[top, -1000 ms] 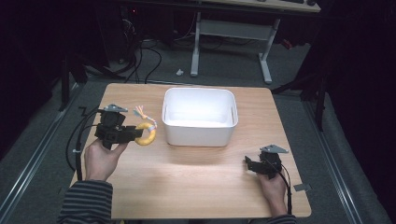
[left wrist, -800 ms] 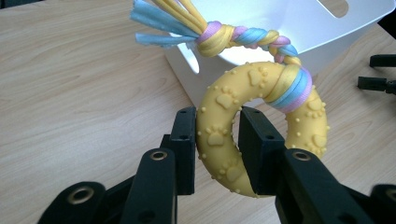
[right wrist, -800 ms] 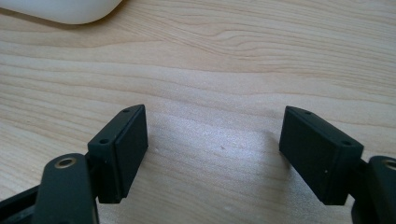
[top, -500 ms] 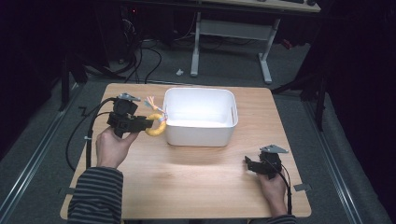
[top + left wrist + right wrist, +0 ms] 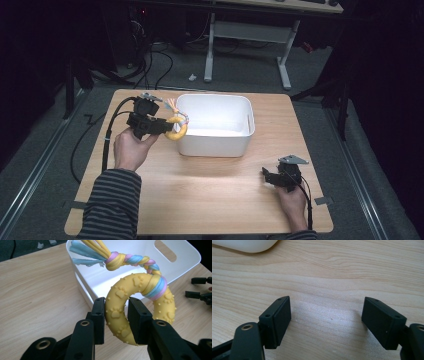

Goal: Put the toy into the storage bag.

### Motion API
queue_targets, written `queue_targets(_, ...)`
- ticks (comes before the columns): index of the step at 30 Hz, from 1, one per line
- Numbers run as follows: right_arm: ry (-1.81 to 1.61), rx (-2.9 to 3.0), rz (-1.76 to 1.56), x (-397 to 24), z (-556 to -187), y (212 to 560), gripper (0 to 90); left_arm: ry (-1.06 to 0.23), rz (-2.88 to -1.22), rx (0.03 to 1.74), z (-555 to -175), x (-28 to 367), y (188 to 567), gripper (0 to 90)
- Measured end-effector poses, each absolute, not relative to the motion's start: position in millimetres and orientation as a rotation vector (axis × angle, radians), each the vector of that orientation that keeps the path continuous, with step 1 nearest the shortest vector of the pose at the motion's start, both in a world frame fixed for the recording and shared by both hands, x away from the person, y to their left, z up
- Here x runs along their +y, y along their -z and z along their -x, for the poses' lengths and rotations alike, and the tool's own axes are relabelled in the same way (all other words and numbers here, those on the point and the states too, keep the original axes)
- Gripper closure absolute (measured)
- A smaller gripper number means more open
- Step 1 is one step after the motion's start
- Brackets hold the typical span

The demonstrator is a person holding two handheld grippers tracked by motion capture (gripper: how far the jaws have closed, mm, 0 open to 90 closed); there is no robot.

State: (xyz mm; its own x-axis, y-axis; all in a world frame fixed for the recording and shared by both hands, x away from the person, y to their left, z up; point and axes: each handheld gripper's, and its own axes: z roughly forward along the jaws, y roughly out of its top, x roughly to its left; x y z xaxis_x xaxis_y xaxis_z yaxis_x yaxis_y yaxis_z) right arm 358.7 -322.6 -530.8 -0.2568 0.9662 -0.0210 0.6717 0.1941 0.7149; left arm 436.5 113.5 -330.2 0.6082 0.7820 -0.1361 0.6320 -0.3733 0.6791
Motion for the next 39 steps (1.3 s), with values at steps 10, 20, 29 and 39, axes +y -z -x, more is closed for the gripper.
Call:
queue_targets(10,-0.825,2.003,-1.522,-323,-359,531,23.7,-0.265,-2.146,1.086,-453,90,327,68.1)
queue_targets(20,-0.825,2.005,-1.52,-323,-359,531,23.7,-0.25,-2.176,1.08,-469,68,330,68.1)
queue_targets(29,-0.826,2.006,-1.519,-322,-359,531,23.7,-0.247,-2.191,1.089,-479,53,336,68.1)
queue_targets(39,-0.827,2.006,-1.52,-322,-359,531,23.7,-0.255,-2.211,1.104,-487,46,344,68.1)
